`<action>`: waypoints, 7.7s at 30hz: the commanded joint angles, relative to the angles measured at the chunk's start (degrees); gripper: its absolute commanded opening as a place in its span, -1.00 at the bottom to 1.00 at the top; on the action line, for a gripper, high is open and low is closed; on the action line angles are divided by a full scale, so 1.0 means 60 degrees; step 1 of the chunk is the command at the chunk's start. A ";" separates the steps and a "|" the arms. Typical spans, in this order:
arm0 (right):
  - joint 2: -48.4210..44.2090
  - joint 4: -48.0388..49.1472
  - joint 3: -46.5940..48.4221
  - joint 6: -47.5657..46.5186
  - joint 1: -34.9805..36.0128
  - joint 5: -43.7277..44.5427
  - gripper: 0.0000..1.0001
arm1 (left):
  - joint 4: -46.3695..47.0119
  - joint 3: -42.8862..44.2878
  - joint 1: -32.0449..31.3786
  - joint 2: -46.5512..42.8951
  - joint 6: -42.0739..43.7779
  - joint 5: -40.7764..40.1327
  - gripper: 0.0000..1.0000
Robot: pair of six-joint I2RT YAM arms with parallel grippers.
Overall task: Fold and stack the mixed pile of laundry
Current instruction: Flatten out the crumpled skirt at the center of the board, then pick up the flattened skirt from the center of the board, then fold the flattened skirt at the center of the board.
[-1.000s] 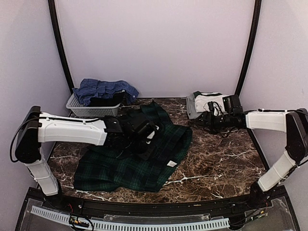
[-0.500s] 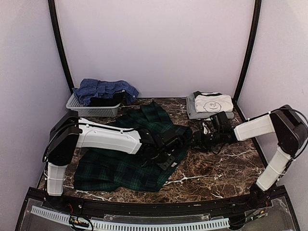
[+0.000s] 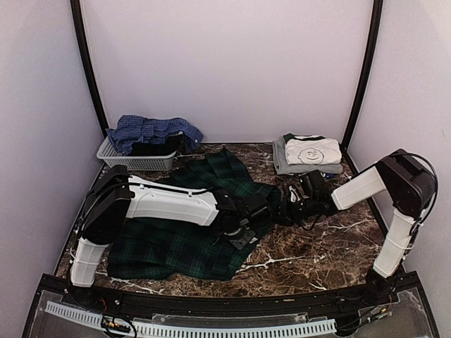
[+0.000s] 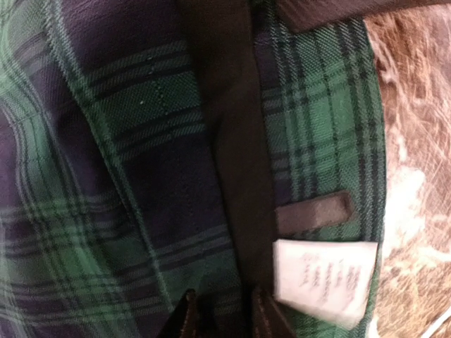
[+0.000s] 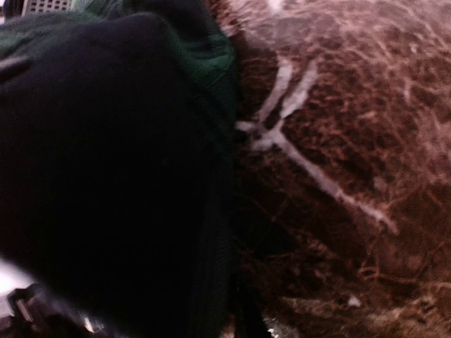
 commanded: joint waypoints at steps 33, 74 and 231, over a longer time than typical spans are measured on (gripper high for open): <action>-0.0230 0.0661 -0.0469 0.0175 0.0064 -0.0088 -0.87 | 0.1936 -0.0939 -0.0642 -0.0689 0.0888 0.2332 -0.84; 0.1431 -0.3914 0.3613 -0.3382 -0.1562 0.0679 -0.18 | 0.2268 -0.6457 0.1621 -0.5083 0.0509 0.4682 -0.20; -0.2158 -1.1718 0.4895 -0.6429 0.8762 0.7468 -1.00 | -0.3009 -0.6140 -0.1060 -1.2677 0.3974 -0.2401 -1.00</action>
